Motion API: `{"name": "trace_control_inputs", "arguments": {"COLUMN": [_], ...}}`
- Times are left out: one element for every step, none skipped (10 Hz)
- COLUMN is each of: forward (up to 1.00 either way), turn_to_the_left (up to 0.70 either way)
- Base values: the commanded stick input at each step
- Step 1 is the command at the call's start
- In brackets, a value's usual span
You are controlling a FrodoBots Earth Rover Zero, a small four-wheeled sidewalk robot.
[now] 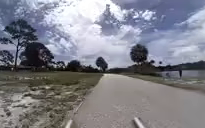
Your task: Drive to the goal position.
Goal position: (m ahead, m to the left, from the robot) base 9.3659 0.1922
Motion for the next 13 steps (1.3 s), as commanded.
{"name": "trace_control_inputs", "arguments": {"forward": [0.85, 0.85, 0.85, 0.85, 0.85, 0.85, 0.85, 0.85, 0.85, 0.85, 0.85, 0.85, 0.85], "turn_to_the_left": [0.0, 0.0, 0.0, 0.0, 0.0, 0.0, 0.0, 0.0, 0.0, 0.0, 0.0, -0.02, -0.32]}}
